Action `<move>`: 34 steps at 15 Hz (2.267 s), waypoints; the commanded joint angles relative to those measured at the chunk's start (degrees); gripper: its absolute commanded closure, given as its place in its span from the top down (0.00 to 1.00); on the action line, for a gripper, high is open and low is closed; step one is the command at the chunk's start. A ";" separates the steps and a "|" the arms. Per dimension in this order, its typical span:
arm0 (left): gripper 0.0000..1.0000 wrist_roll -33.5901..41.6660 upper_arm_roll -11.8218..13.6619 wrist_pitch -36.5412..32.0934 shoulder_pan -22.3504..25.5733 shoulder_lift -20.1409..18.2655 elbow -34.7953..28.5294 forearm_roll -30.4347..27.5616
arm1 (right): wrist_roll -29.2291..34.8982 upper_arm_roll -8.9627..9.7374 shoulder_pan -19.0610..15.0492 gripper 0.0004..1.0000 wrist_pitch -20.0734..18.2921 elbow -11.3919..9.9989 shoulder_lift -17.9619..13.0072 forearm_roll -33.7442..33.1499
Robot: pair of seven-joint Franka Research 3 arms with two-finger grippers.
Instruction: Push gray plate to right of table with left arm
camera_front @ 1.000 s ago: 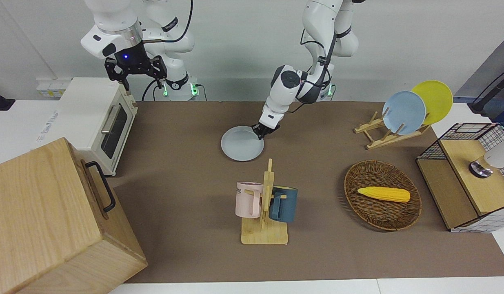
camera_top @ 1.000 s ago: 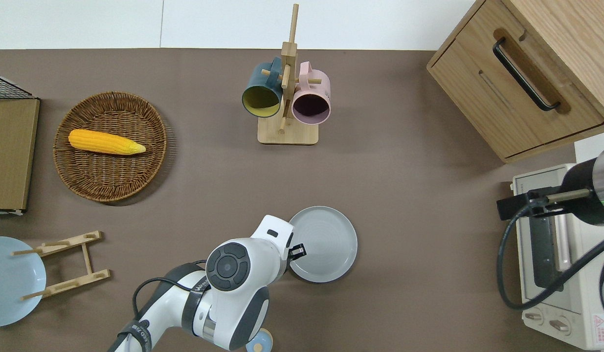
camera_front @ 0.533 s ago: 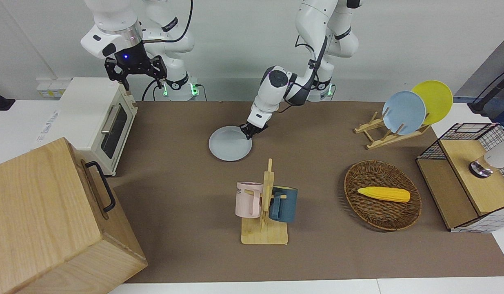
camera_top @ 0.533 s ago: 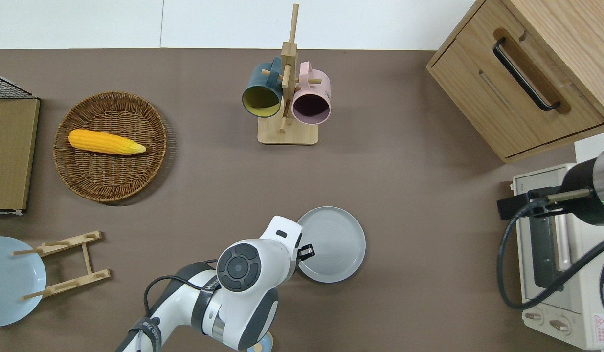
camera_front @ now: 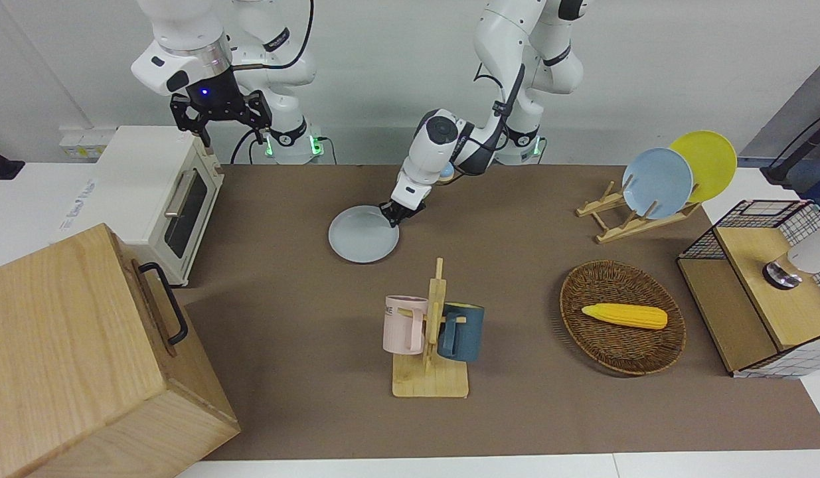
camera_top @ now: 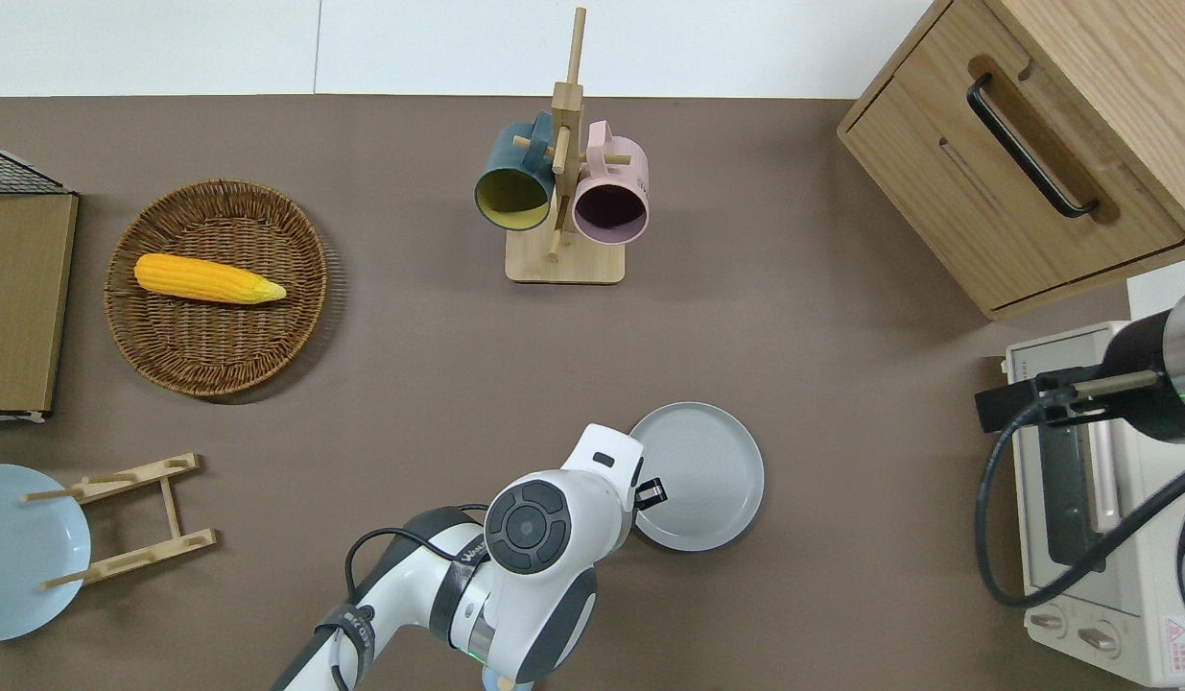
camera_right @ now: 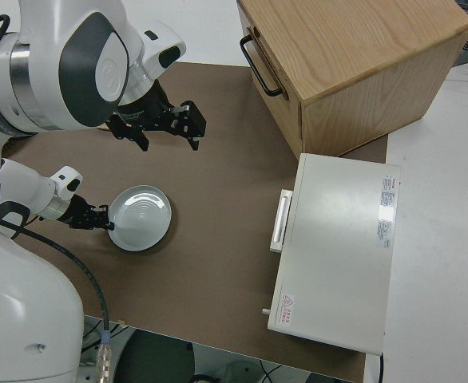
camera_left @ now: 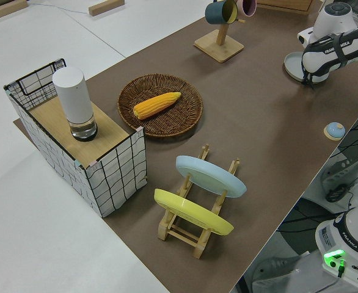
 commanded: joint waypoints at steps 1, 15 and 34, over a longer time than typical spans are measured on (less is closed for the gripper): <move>0.43 -1.05 0.39 1.05 -2.47 3.47 1.47 0.63 | -0.46 1.09 -1.35 1.00 -0.82 0.03 -0.54 -0.48; 0.99 9.63 5.66 -18.26 5.24 -10.31 1.30 13.73 | -0.46 1.09 -1.35 1.00 -0.82 0.03 -0.54 -0.57; 0.99 38.23 10.23 -50.61 26.19 -20.78 17.90 17.77 | -0.46 1.09 -1.35 1.00 -0.82 0.03 -0.54 -0.48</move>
